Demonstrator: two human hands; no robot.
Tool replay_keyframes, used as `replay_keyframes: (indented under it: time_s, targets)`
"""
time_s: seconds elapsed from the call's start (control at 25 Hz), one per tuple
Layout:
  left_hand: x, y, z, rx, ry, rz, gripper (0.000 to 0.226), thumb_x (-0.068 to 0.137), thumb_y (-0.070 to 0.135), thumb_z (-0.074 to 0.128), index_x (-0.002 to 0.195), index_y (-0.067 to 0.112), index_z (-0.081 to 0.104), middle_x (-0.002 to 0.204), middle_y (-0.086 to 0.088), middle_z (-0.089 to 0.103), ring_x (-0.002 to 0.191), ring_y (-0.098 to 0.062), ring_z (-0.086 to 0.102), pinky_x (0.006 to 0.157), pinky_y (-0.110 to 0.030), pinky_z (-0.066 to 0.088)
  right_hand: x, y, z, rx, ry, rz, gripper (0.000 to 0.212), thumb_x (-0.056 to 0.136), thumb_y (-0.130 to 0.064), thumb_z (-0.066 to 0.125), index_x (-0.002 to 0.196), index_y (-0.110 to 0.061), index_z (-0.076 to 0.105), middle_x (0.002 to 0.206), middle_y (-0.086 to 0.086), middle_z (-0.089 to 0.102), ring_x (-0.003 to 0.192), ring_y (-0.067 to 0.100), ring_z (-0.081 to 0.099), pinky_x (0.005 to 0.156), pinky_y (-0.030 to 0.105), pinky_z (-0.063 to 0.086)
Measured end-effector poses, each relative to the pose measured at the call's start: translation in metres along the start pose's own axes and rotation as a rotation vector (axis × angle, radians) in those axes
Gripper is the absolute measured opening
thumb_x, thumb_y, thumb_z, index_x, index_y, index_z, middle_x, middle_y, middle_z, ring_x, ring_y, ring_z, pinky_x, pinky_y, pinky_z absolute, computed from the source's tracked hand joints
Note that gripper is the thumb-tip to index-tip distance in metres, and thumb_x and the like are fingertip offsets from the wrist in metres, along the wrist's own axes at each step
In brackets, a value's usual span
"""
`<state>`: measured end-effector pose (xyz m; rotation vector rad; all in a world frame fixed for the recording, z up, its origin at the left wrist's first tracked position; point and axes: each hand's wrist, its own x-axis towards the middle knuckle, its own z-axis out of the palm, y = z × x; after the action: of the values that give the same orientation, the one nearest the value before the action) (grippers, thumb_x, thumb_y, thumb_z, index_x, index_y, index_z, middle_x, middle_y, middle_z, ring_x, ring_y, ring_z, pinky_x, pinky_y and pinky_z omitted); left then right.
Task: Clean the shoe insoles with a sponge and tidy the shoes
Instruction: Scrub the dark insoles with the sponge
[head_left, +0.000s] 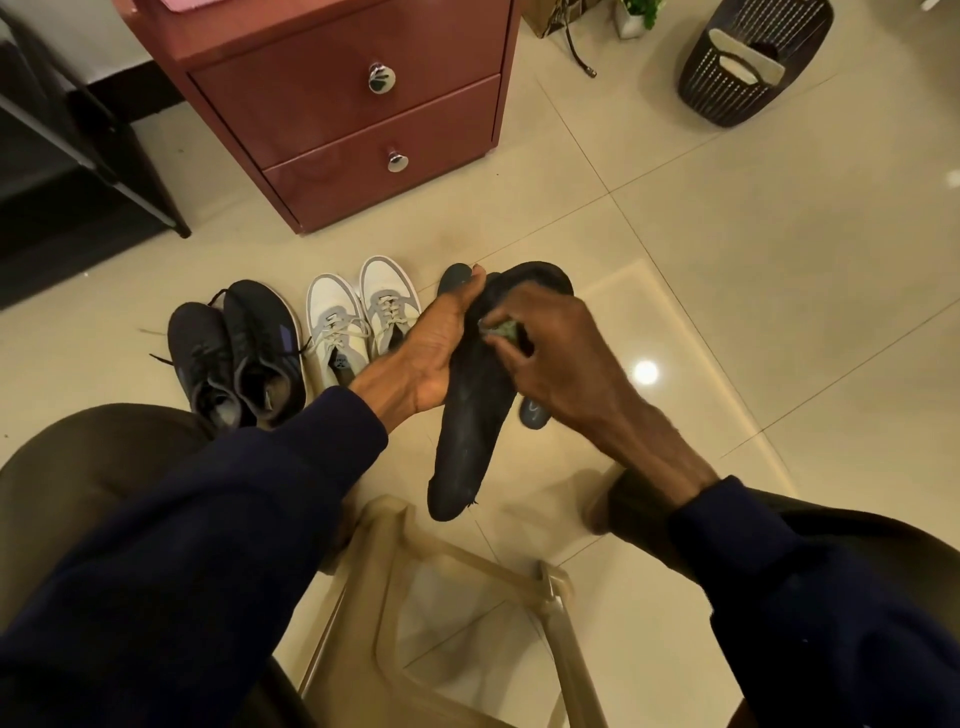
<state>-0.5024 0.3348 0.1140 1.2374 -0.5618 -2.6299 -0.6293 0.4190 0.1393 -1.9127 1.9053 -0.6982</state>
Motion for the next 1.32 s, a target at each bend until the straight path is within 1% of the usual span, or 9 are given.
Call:
replay_keyframes:
  time_s: [0.12, 0.24, 0.28, 0.48, 0.64, 0.84, 1.0, 1.16, 1.32]
  targets:
    - [0.001, -0.001, -0.002, 0.016, 0.035, -0.005, 0.05, 0.099, 0.055, 0.056, 0.125, 0.014, 0.07, 0.109, -0.013, 0.072, 0.098, -0.03, 0.068, 0.09, -0.043, 0.056, 0.004, 0.006, 0.001, -0.114, 0.0, -0.082, 0.023, 0.075, -0.001, 0.083, 0.096, -0.003, 0.074, 0.094, 0.015, 0.07, 0.087, 0.034, 0.067, 0.078, 0.044, 0.057]
    - [-0.001, -0.003, 0.002, 0.007, -0.023, -0.02, 0.059, 0.102, 0.054, 0.051, 0.139, 0.008, 0.06, 0.125, -0.022, 0.065, 0.099, -0.037, 0.065, 0.081, -0.047, 0.056, 0.007, 0.034, -0.016, -0.056, 0.227, 0.26, 0.009, 0.086, -0.008, 0.076, 0.094, -0.006, 0.074, 0.093, 0.012, 0.069, 0.085, 0.028, 0.064, 0.077, 0.04, 0.054]
    - [-0.001, -0.003, 0.002, 0.007, -0.029, -0.024, 0.059, 0.102, 0.053, 0.051, 0.139, 0.008, 0.06, 0.123, -0.021, 0.066, 0.098, -0.037, 0.066, 0.079, -0.045, 0.057, 0.005, 0.033, -0.014, -0.039, 0.247, 0.279, 0.009, 0.086, -0.007, 0.076, 0.095, -0.007, 0.074, 0.093, 0.01, 0.069, 0.085, 0.025, 0.064, 0.077, 0.04, 0.055]
    - [0.001, -0.001, 0.0, -0.009, 0.034, 0.001, 0.039, 0.101, 0.051, 0.056, 0.109, 0.017, 0.074, 0.099, -0.011, 0.075, 0.087, -0.027, 0.072, 0.078, -0.039, 0.058, 0.004, 0.004, 0.006, -0.046, 0.094, -0.027, 0.01, 0.083, -0.004, 0.076, 0.093, -0.006, 0.075, 0.091, 0.012, 0.071, 0.085, 0.03, 0.066, 0.076, 0.043, 0.055]
    - [-0.003, -0.001, 0.002, -0.018, -0.027, -0.025, 0.054, 0.102, 0.051, 0.052, 0.135, 0.01, 0.064, 0.126, -0.022, 0.066, 0.098, -0.038, 0.067, 0.077, -0.044, 0.057, 0.008, 0.036, -0.012, 0.01, 0.265, 0.285, 0.006, 0.088, -0.013, 0.074, 0.094, -0.013, 0.075, 0.093, 0.004, 0.07, 0.085, 0.019, 0.062, 0.078, 0.042, 0.054]
    - [-0.005, 0.0, 0.004, -0.027, 0.025, -0.014, 0.04, 0.103, 0.047, 0.054, 0.118, 0.013, 0.068, 0.103, -0.013, 0.075, 0.083, -0.027, 0.073, 0.07, -0.038, 0.06, 0.005, 0.008, 0.002, 0.019, 0.107, 0.06, 0.01, 0.086, -0.007, 0.076, 0.096, -0.01, 0.074, 0.094, 0.007, 0.07, 0.089, 0.021, 0.064, 0.08, 0.031, 0.052]
    - [-0.006, -0.001, 0.004, -0.004, -0.022, -0.032, 0.059, 0.102, 0.051, 0.054, 0.144, 0.01, 0.056, 0.134, -0.024, 0.062, 0.103, -0.038, 0.066, 0.075, -0.045, 0.058, 0.01, 0.034, -0.012, 0.005, 0.268, 0.31, 0.008, 0.086, -0.009, 0.073, 0.092, -0.014, 0.074, 0.091, 0.003, 0.069, 0.084, 0.019, 0.062, 0.077, 0.041, 0.054]
    - [-0.005, 0.0, 0.001, 0.002, 0.014, -0.023, 0.042, 0.102, 0.049, 0.055, 0.111, 0.012, 0.074, 0.104, -0.013, 0.074, 0.085, -0.028, 0.072, 0.077, -0.04, 0.058, 0.006, 0.008, 0.003, 0.069, 0.103, 0.12, 0.01, 0.086, -0.009, 0.075, 0.095, -0.013, 0.074, 0.094, 0.003, 0.069, 0.085, 0.016, 0.064, 0.074, 0.033, 0.056]
    - [-0.005, 0.0, 0.003, -0.005, -0.038, -0.041, 0.057, 0.102, 0.053, 0.051, 0.138, 0.009, 0.061, 0.134, -0.025, 0.062, 0.1, -0.039, 0.066, 0.078, -0.045, 0.057, 0.011, 0.033, -0.011, 0.053, 0.221, 0.299, 0.006, 0.087, -0.011, 0.075, 0.09, -0.016, 0.075, 0.091, 0.001, 0.068, 0.08, 0.012, 0.06, 0.071, 0.029, 0.055]
